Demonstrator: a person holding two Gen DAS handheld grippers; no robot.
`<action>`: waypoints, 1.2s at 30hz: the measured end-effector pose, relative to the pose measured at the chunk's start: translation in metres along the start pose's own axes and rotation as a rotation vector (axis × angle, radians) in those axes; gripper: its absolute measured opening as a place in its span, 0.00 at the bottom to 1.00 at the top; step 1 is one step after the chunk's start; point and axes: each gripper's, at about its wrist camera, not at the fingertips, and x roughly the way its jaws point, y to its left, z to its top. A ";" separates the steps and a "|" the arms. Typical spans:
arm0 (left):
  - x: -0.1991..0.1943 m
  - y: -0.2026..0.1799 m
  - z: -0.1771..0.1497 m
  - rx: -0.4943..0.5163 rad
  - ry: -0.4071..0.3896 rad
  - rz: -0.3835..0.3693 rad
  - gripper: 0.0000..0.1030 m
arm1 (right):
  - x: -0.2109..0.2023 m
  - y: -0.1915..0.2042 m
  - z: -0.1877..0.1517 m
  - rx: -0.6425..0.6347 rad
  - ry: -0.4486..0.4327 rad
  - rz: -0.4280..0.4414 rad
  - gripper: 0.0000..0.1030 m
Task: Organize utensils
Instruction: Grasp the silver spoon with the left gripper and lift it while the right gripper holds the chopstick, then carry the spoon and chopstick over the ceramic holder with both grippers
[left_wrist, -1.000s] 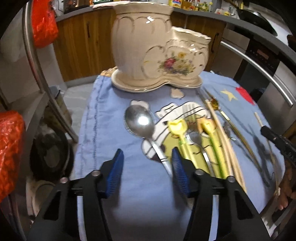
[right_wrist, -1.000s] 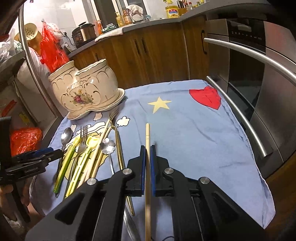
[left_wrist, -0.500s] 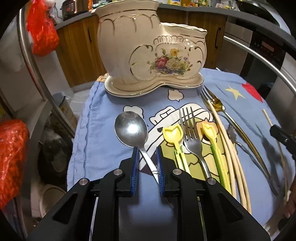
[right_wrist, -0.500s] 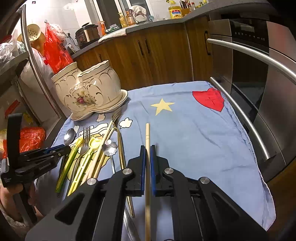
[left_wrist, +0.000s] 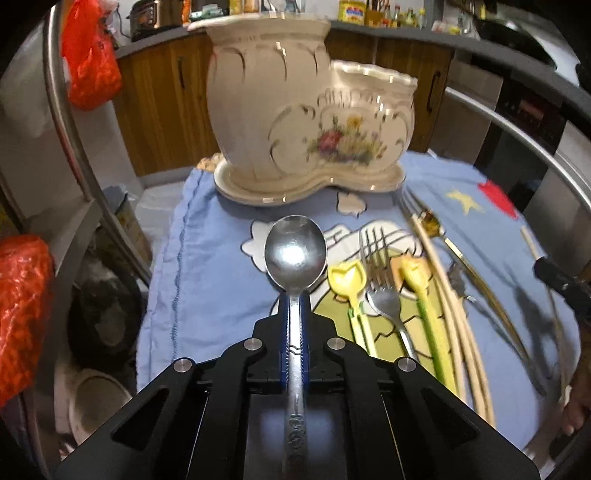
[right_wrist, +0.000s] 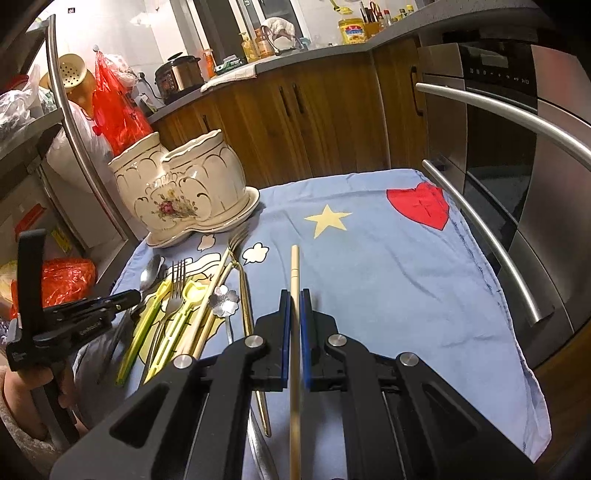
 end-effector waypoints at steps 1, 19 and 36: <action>-0.003 0.000 0.000 0.002 -0.015 -0.005 0.05 | 0.000 0.000 0.000 -0.001 -0.002 0.003 0.05; -0.074 0.003 0.023 0.021 -0.272 -0.109 0.05 | -0.018 0.041 0.040 -0.069 -0.143 0.092 0.05; -0.096 0.028 0.165 0.040 -0.459 -0.141 0.05 | 0.020 0.089 0.194 -0.042 -0.296 0.230 0.05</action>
